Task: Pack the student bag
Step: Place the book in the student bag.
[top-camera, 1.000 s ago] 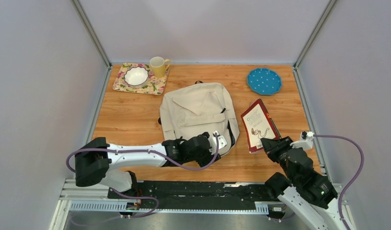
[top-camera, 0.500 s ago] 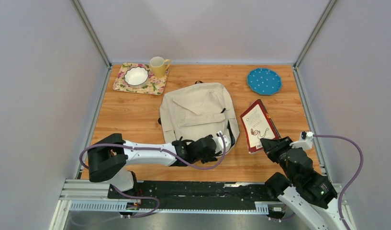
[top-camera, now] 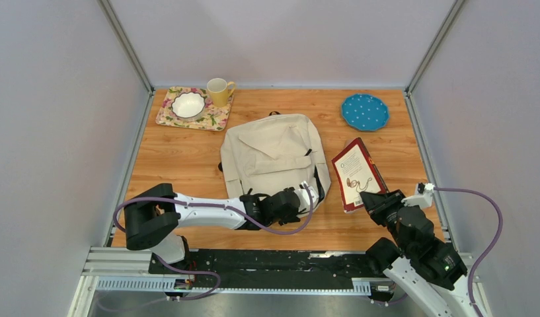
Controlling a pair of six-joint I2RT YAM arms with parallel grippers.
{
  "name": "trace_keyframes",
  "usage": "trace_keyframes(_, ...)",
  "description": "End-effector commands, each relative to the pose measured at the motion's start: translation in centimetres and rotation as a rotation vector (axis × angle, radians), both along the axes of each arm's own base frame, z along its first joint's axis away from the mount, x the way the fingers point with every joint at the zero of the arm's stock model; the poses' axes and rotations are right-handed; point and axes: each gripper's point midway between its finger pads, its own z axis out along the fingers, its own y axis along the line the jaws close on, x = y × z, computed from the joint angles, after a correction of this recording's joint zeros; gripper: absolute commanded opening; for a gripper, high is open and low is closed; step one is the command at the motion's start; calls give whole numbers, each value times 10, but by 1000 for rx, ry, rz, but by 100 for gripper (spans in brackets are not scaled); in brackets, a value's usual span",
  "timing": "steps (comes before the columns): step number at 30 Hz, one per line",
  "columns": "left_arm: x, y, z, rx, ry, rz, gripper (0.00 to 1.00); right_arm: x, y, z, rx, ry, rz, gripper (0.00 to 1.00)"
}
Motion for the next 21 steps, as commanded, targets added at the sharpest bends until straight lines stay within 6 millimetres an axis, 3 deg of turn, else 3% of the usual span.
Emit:
trace_keyframes(1, 4, -11, 8, -24, -14, 8, 37, 3, 0, 17, 60, -55, -17, 0)
trace_keyframes(3, 5, -12, 8, -20, -15, 9, 17, 3, 0, 17, 58, -55, -17, 0)
trace_keyframes(6, 7, -13, 17, -34, -28, 17, 0, 2, -1, 15, 50, -50, -17, 0)
trace_keyframes(13, 34, -13, 74, -179, 9, 97, 0, -3, -1, 5, 17, 10, -7, 0)
trace_keyframes(17, 57, 0, 122, -372, 84, 152, 0, -7, -3, 4, 22, 18, -2, 0)
trace_keyframes(21, 68, 7, 153, -452, 81, 153, 0, -14, 5, 1, 48, 45, 43, 0)
